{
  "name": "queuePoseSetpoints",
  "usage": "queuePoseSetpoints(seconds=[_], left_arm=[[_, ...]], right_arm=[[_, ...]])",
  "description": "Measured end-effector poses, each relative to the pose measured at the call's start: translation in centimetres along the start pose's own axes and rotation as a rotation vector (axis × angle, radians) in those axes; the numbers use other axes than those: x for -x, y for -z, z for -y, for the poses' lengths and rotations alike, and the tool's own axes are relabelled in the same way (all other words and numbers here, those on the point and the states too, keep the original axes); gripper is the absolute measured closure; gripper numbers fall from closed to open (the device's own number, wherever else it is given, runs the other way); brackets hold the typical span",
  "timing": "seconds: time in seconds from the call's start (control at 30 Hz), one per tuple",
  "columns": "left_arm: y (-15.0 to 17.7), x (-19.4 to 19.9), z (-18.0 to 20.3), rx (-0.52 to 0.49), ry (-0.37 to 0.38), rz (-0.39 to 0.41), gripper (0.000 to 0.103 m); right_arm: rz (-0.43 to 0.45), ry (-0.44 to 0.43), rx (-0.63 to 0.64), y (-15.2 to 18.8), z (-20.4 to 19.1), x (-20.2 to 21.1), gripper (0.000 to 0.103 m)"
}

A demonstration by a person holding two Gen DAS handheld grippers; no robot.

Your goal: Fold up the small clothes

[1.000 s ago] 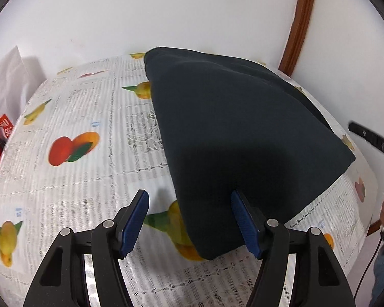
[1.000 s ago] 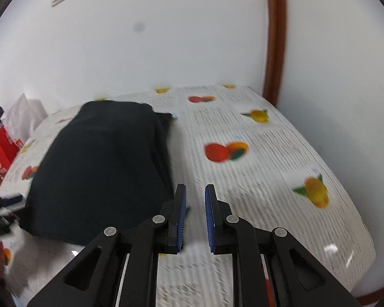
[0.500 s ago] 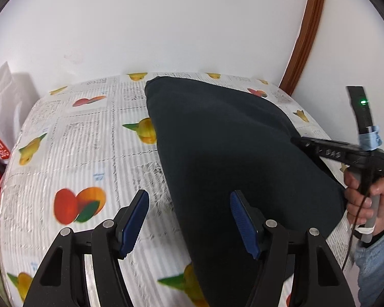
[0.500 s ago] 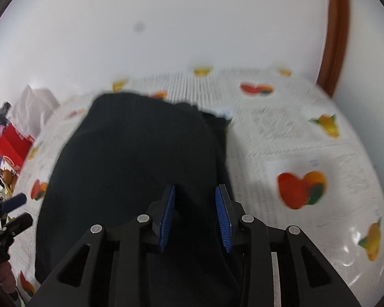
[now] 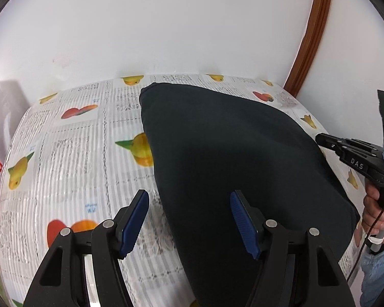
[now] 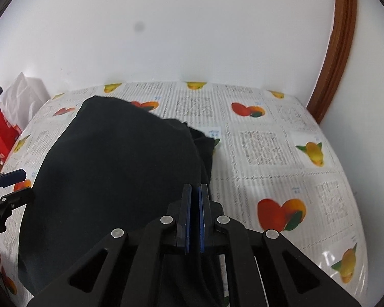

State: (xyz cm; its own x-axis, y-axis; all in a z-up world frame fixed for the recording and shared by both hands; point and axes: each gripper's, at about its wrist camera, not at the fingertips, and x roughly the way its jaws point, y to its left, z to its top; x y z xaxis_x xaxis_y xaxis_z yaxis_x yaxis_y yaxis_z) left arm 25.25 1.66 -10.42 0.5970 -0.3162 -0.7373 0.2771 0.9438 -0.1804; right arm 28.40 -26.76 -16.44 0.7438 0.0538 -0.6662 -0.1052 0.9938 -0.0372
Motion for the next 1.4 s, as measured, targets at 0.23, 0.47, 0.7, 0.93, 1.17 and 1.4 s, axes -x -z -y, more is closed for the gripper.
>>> queuePoseSetpoints(seconds=[0.23,0.47,0.7,0.93,1.17,1.4], left_arm=[[-1.5,-1.1,-0.7,0.010,-0.017,0.006,0.039],[-3.0,-2.8,-2.2,0.073,-0.016,-0.003,0.037],[-3.6,-4.2,-2.7,0.083,0.002,-0.010,0.035],[-3.4,-4.8,-2.7,0.084,0.012,-0.018,0.035],[-3.4,-4.7,-2.6,0.076,0.007,-0.015,0.036],[-3.2,-4.3,-2.4,0.061,-0.001,-0.019,0.036]], right_arm=[[-0.005,0.003,-0.001,-2.0,0.4,-0.4,0.092],[-0.040,-0.090,-0.039,-4.4,-0.1,-3.1,0.059],[-0.176,-0.217,-0.211,-6.0,1.1,-9.1,0.083],[0.046,-0.237,-0.198,-6.2,2.2,-6.9,0.099],[-0.038,-0.196,-0.190,-7.2,1.1,-9.2,0.092],[0.011,-0.161,-0.154,-6.7,1.3,-8.5,0.099]])
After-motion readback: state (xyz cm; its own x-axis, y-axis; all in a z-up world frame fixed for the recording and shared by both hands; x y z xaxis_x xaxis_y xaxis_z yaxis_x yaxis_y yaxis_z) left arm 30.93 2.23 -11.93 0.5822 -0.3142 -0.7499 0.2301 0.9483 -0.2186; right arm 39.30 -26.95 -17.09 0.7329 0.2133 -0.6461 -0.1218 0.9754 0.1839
